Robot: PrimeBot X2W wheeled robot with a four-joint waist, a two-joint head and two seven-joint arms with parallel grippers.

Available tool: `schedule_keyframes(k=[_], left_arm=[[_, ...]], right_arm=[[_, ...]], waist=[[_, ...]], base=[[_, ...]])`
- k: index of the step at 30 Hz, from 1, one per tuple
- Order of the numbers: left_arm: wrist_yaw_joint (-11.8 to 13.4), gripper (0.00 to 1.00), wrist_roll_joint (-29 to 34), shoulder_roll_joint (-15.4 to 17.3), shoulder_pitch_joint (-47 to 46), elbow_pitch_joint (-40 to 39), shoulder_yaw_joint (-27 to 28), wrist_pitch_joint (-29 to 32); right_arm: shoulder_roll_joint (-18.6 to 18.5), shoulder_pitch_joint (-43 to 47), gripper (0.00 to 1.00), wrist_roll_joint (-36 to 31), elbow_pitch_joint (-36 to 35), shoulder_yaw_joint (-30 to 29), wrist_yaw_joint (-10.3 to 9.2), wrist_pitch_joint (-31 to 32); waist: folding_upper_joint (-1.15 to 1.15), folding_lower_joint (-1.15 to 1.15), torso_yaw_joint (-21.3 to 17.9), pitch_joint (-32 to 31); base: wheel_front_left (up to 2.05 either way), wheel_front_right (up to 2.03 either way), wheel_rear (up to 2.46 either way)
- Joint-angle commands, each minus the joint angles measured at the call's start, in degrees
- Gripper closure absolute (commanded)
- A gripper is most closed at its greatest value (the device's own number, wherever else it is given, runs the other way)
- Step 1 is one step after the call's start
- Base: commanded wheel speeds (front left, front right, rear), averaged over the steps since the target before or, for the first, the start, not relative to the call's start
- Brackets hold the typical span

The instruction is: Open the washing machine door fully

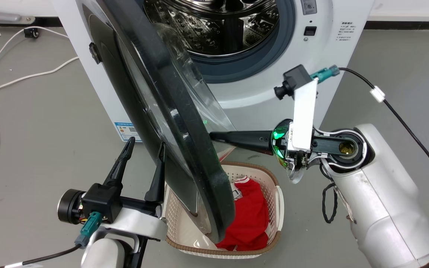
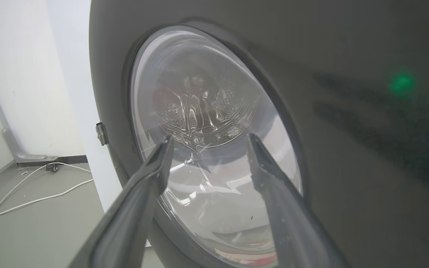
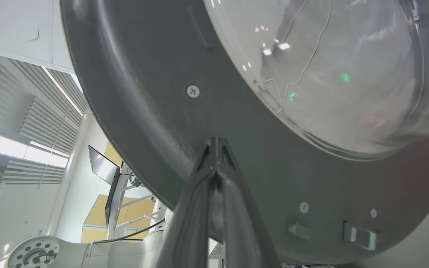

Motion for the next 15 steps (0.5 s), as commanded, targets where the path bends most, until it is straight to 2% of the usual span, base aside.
schedule_keyframes(k=[1, 8, 15], left_arm=[[-0.10, 0.00, -0.01, -0.05, 0.38, -0.12, 0.12, -0.16], [-0.09, 0.00, -0.21, -0.06, 1.28, -0.03, 0.97, -0.15], [0.16, 0.00, -0.17, -0.06, 2.89, 0.00, 2.48, -0.16]], right_arm=[[0.20, 1.36, 1.00, 0.17, -0.44, -0.30, 0.00, -1.43], [0.17, 6.14, 1.00, 0.57, -2.70, -7.32, 0.00, -16.23], [-0.74, 15.40, 1.00, -0.01, -4.89, -15.91, 0.00, -30.27]], waist=[[0.00, 0.01, -0.06, -0.03], [0.00, 0.01, -0.48, -0.88], [0.00, 0.01, -1.31, -2.41]], base=[[0.00, 0.00, 0.00], [0.00, 0.00, 0.00], [0.00, 0.00, 0.00]])
